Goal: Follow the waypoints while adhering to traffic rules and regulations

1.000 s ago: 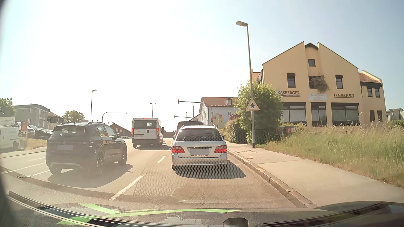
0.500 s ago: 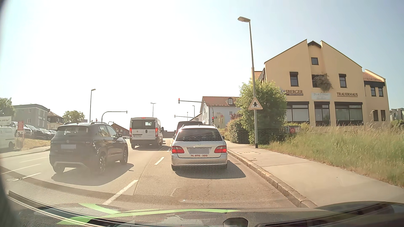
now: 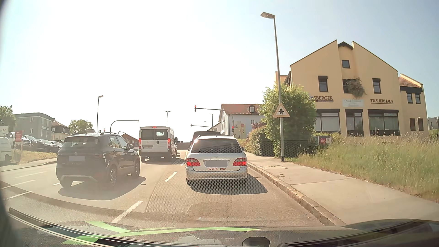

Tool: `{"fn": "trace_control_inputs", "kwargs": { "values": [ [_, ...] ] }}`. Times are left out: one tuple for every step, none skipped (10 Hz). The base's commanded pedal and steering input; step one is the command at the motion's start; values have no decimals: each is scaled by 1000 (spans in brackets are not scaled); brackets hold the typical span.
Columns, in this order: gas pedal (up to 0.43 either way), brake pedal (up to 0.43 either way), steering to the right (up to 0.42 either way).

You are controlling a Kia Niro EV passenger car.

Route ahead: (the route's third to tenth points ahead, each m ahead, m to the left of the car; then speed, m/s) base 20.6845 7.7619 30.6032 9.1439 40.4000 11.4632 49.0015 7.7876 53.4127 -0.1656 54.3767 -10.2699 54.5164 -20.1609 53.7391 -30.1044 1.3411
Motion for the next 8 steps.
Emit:
{"fn": "trace_control_inputs", "kwargs": {
  "values": [
    [0,0,-33],
    [0,0,-33],
    [0,0,-33],
    [0,0,-33],
    [0,0,-33],
    [0,0,-33],
    [0,0,-33],
    [39,0,-33]
  ]
}}
